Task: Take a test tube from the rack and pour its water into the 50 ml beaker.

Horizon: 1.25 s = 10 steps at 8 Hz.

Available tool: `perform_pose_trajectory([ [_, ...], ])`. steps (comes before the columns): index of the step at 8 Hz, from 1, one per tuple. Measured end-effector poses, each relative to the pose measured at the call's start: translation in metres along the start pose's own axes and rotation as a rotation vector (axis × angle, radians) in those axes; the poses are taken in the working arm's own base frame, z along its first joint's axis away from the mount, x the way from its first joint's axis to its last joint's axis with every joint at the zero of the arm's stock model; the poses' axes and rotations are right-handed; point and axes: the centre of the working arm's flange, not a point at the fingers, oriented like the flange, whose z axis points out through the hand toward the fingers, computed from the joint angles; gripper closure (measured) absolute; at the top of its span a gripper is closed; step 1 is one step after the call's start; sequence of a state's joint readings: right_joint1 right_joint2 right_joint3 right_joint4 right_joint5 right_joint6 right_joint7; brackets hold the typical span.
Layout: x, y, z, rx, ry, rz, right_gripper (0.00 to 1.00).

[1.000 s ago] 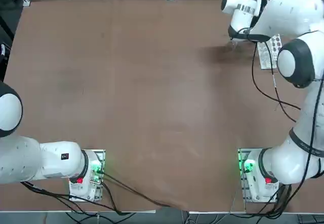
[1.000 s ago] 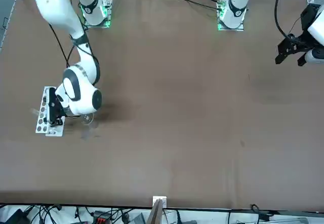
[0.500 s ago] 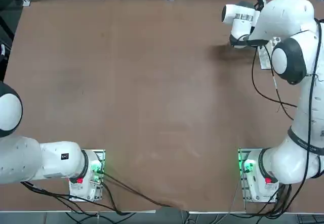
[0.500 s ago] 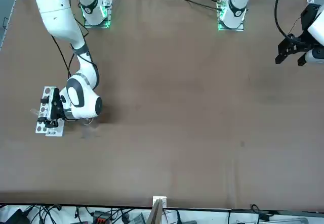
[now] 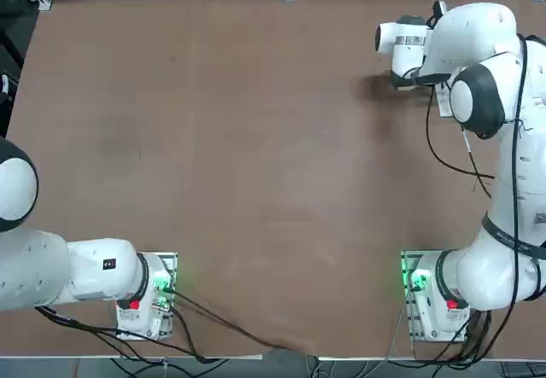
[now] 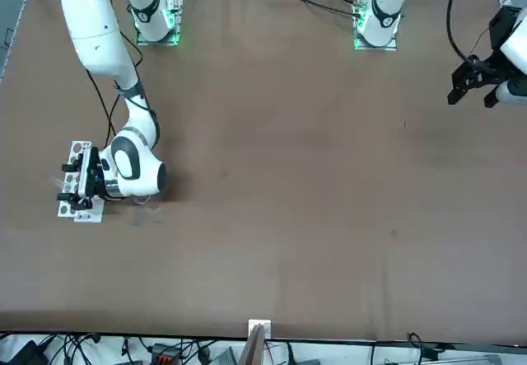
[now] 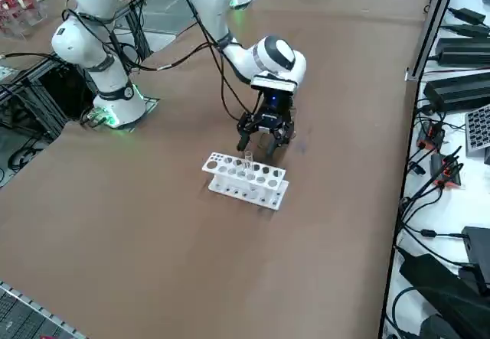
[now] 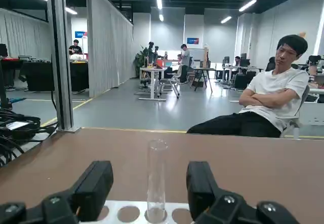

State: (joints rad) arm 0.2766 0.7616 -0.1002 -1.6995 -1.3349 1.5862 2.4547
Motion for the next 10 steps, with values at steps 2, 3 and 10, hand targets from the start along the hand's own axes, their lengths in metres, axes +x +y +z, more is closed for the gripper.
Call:
perform_pose_trajectory([
  [2,-0.004,0.000,0.006,-0.006,0.006,0.000,0.18],
  [3,-0.003,-0.004,0.010,-0.010,0.007,0.007,0.19],
  [10,-0.024,-0.003,0.029,-0.022,0.027,-0.020,0.27],
])
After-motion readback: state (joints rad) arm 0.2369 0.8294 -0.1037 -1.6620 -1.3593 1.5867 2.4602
